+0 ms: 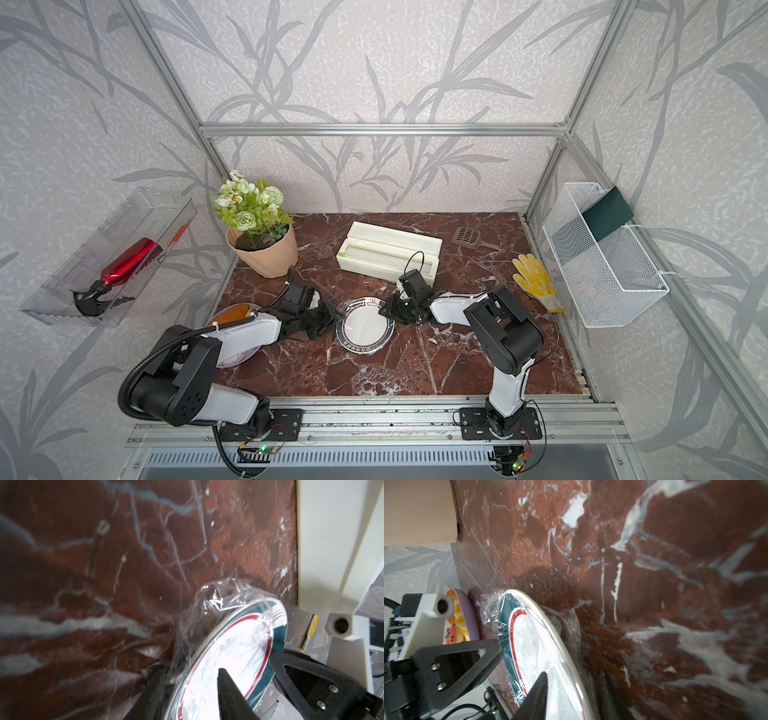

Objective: Wrap the plate with plastic wrap
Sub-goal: Adjust the plate at the center of the board.

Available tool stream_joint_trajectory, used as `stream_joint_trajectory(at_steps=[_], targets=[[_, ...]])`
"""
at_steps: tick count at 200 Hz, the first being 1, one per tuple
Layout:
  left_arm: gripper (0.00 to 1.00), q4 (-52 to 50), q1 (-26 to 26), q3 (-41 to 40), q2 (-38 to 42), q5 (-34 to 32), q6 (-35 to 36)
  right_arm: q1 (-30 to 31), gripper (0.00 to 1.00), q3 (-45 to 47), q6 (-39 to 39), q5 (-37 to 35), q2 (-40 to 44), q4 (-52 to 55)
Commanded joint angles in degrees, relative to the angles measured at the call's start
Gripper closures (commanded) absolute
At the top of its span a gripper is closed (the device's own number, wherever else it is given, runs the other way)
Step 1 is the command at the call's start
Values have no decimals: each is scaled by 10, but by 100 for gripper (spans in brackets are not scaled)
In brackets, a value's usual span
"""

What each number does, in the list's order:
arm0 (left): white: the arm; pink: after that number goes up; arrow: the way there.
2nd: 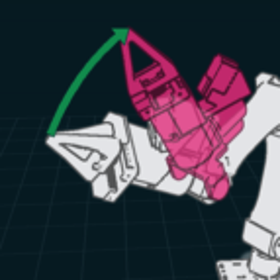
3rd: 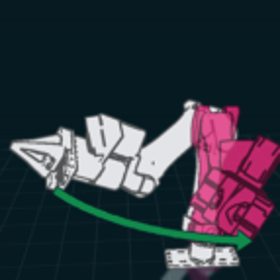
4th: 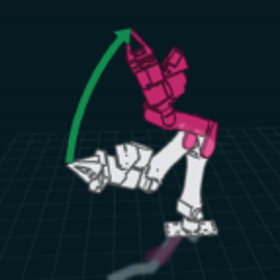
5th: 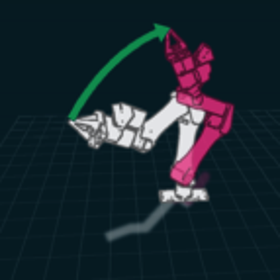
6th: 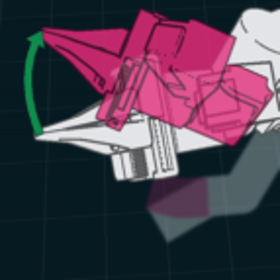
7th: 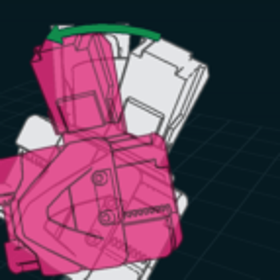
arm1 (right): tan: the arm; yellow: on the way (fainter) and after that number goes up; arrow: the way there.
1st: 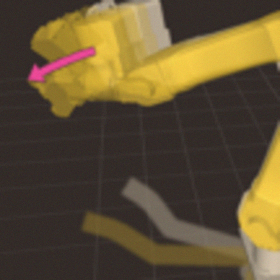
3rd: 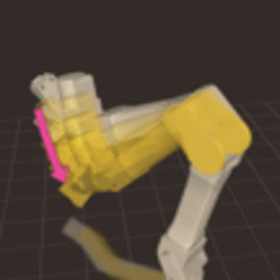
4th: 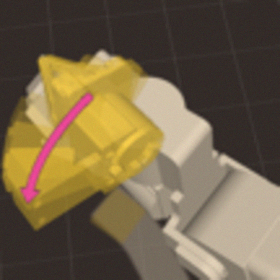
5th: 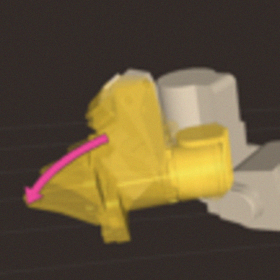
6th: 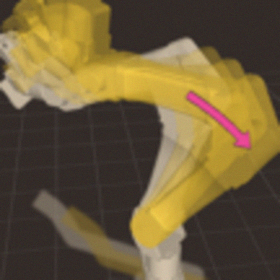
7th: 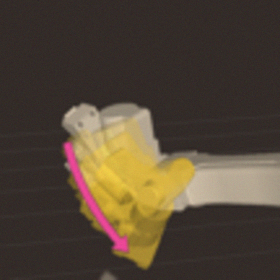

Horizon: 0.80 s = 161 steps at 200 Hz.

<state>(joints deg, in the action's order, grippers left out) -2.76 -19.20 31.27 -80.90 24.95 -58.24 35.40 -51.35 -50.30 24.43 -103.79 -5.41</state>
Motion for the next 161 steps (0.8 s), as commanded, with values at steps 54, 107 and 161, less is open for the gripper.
stream_joint_trajectory(at_steps=[54, 107, 161], targets=[[48, -241, 3, 103, 147, -140, 132, -20, 50, -16, 130, -87, 94, 188], [49, -260, -10, 247, -30, 8, 276, 17, 51, 53, 60, -53, 144, 127], [50, -263, -37, 323, -140, 16, 289, 39, 51, 84, 36, -49, 140, 94]])
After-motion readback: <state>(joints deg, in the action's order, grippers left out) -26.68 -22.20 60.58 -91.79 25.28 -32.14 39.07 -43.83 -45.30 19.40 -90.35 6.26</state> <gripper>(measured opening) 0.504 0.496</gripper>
